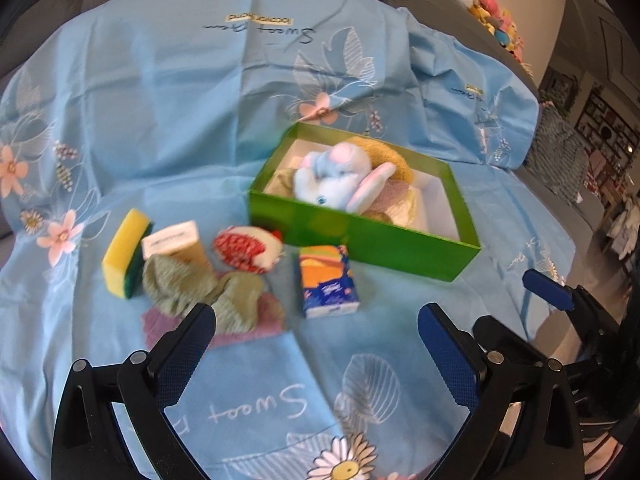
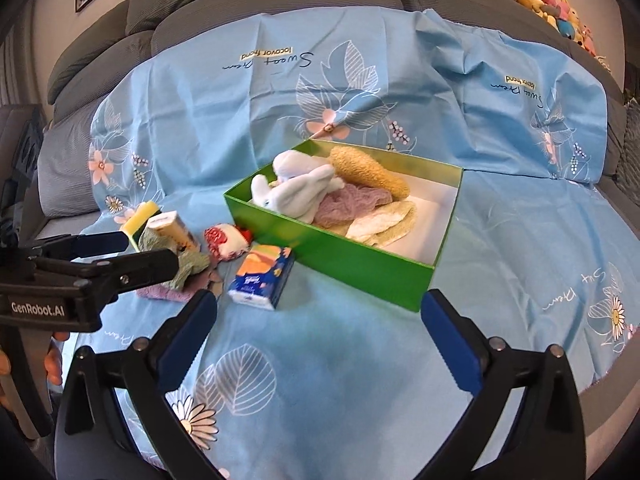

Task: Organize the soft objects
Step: 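Move the left tool back toward the items on the sheet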

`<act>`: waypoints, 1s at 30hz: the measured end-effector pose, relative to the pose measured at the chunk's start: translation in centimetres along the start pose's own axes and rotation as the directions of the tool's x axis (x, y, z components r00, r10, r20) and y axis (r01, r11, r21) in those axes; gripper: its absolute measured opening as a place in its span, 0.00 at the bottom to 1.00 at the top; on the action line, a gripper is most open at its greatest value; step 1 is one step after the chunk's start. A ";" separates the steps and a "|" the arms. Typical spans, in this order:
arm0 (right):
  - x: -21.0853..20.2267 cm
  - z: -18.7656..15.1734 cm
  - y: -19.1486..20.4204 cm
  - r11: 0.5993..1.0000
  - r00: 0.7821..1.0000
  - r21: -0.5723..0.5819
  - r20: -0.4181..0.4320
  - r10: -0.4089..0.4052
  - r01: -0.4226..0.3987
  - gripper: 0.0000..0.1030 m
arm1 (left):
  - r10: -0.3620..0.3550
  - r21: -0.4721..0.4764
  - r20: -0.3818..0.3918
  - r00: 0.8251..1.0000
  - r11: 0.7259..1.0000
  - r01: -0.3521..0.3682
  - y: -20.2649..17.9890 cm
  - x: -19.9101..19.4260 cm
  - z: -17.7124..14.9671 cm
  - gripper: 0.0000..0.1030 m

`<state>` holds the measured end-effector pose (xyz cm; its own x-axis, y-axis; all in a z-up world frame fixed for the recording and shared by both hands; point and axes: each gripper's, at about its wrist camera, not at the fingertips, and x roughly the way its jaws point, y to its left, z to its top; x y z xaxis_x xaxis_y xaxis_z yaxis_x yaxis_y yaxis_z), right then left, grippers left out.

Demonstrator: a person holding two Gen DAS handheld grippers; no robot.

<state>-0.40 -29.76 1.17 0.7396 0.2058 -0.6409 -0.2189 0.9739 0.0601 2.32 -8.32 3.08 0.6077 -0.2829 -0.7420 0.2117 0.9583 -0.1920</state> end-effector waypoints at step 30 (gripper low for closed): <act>8.5 -3.6 1.5 0.987 0.979 0.060 -0.131 0.156 -0.149 0.98 | -0.143 0.070 -0.106 0.984 0.986 0.151 -0.4 8.9 1.7 0.98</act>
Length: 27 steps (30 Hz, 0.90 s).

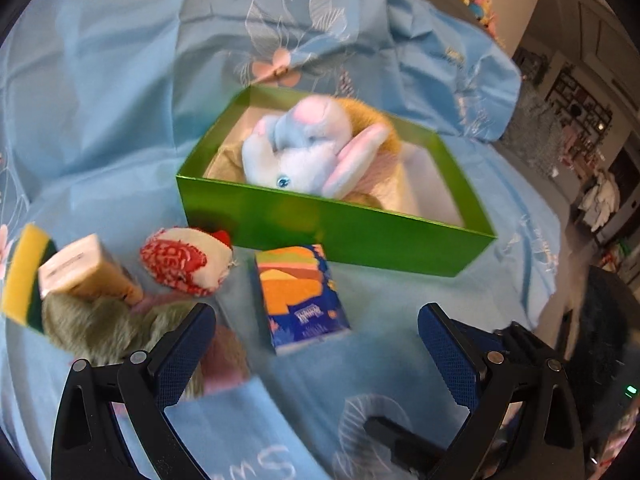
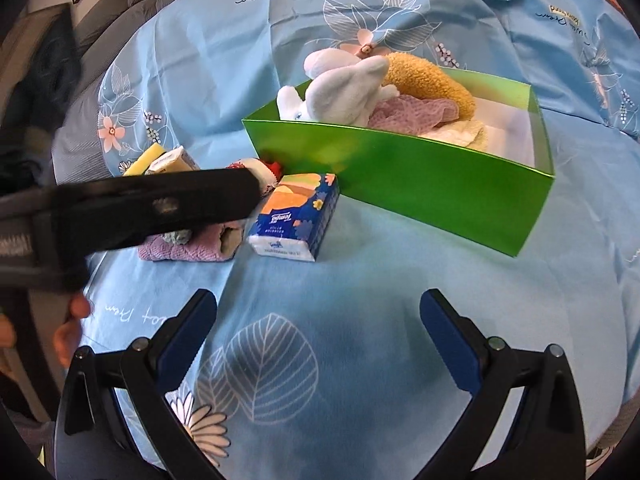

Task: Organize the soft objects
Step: 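Move the left tool back toward the items on the sheet, then grasp the blue Tempo tissue pack with the left tool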

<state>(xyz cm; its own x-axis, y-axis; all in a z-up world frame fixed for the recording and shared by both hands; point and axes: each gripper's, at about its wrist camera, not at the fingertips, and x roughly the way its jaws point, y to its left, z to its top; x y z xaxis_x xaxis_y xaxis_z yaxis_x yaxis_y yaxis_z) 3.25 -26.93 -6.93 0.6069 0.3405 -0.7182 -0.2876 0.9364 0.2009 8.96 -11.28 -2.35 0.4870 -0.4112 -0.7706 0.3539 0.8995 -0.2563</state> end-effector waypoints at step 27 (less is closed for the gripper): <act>6.3 3.0 1.6 0.991 0.992 -0.049 -0.042 0.123 -0.125 0.51 | -0.073 -0.095 -0.143 0.987 0.994 0.060 1.8 4.7 0.2 0.55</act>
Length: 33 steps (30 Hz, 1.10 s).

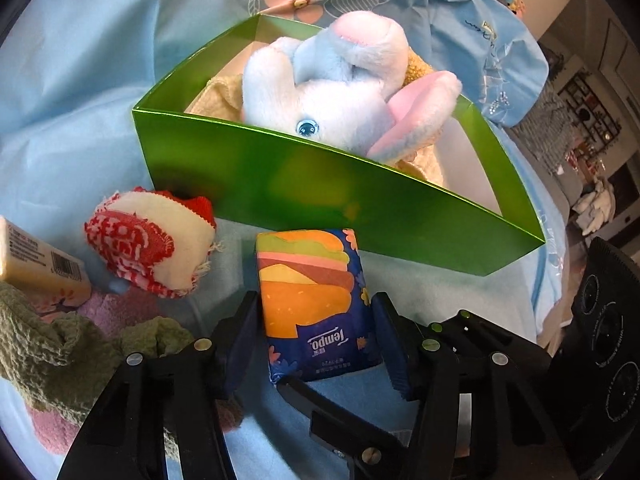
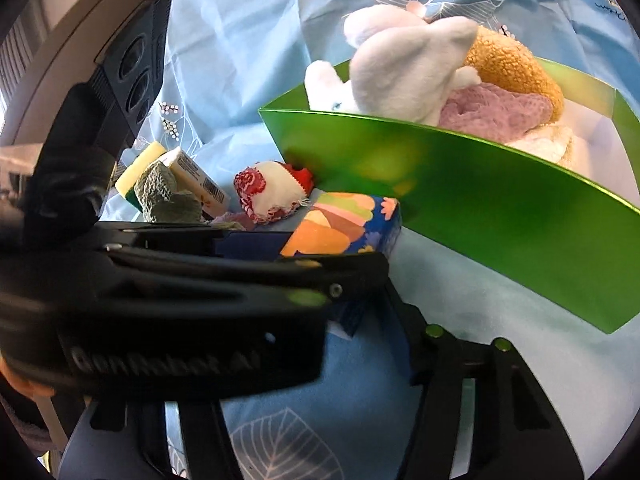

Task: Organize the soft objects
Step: 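Grasp the blue Tempo tissue pack with the left tool, then carry the tissue pack with the left tool over the green box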

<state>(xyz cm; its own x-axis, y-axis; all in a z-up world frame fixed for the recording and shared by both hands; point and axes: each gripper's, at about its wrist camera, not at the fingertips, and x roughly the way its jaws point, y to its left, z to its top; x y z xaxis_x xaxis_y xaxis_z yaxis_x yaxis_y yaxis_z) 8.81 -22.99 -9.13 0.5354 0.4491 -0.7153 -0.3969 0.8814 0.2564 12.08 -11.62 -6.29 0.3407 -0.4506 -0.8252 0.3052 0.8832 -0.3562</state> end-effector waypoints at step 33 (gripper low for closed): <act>-12.3 1.3 -0.3 0.997 0.967 -0.029 0.246 -0.066 0.076 0.47 | 0.000 0.171 0.194 0.981 0.985 -0.034 -10.2 -7.8 2.0 0.55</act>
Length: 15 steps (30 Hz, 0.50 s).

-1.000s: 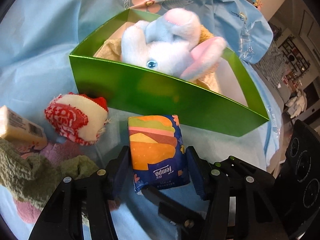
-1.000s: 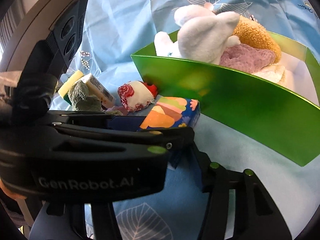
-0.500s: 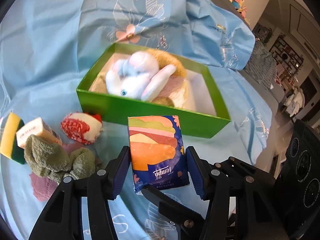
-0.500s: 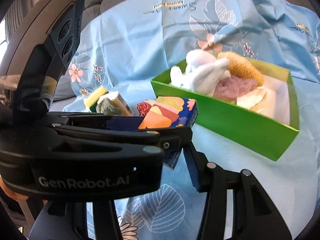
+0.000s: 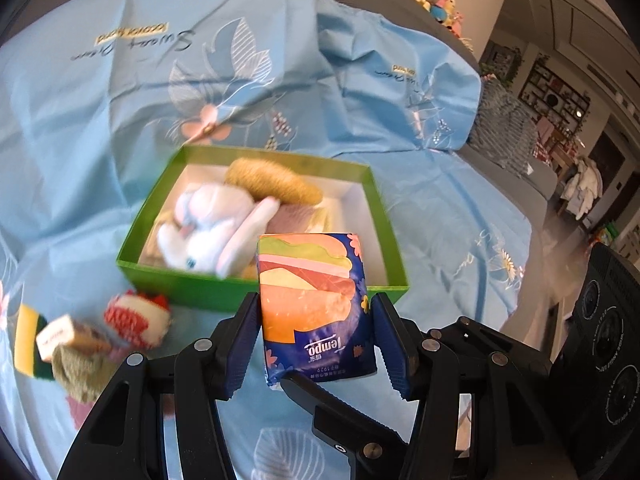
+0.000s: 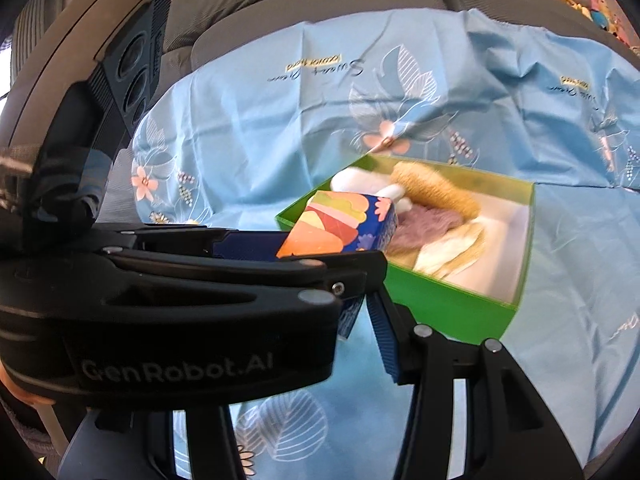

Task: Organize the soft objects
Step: 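Carry the tissue pack with the left tool over the green box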

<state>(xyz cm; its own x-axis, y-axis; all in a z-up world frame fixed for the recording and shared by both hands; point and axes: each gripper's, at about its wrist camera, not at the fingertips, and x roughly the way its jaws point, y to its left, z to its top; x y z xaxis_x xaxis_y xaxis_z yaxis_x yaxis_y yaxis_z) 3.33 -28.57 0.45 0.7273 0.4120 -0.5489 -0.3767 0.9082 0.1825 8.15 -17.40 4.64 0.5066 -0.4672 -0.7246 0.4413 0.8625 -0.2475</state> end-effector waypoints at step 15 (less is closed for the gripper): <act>2.9 5.0 -7.2 0.997 1.000 0.070 -0.001 -0.012 0.012 0.47 | -0.009 0.044 -0.072 0.997 0.999 0.012 -1.5 6.6 7.7 0.55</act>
<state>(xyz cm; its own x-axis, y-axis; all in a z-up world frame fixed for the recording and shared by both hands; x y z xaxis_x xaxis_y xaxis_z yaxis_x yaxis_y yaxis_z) 11.07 -33.54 1.64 0.7308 0.4012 -0.5522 -0.3270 0.9159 0.2328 16.52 -23.26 5.18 0.4479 -0.4599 -0.7667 0.4800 0.8472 -0.2277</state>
